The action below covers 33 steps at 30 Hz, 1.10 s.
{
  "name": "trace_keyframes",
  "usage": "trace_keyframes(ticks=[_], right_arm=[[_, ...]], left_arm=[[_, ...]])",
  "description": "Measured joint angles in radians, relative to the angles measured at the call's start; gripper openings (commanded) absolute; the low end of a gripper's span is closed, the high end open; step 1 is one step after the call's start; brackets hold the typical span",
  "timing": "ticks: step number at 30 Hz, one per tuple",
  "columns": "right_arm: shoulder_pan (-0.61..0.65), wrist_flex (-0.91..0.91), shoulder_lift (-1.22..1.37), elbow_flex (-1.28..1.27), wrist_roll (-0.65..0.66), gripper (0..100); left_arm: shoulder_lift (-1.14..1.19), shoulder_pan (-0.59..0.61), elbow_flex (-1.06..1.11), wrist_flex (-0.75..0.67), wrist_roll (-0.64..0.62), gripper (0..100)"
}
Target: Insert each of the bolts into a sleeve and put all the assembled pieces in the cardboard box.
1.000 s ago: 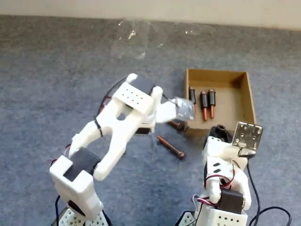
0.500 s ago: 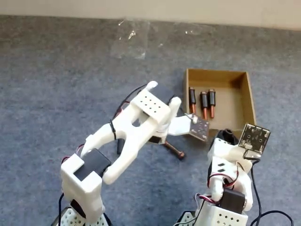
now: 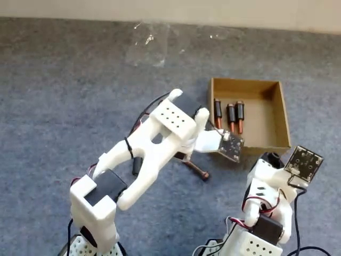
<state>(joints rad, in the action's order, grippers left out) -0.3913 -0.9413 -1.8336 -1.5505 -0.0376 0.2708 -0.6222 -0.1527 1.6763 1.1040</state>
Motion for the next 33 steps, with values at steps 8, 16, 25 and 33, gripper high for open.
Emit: trace_keyframes(ticks=[8,16,25,33], right_arm=[[-0.026,0.0,0.0,0.0,-0.002,0.5],[-0.026,0.0,0.0,0.0,-0.002,0.5],[-0.026,0.002,0.0,-0.015,-0.002,0.5],[-0.026,0.094,0.0,-0.081,-0.002,0.5]], left_arm=[[0.071,-0.02,0.0,-0.023,0.0,8],[0.126,-0.058,0.0,-0.037,0.0,8],[0.126,-0.057,0.0,-0.038,0.003,8],[0.126,-0.069,-0.034,-0.057,0.006,8]])
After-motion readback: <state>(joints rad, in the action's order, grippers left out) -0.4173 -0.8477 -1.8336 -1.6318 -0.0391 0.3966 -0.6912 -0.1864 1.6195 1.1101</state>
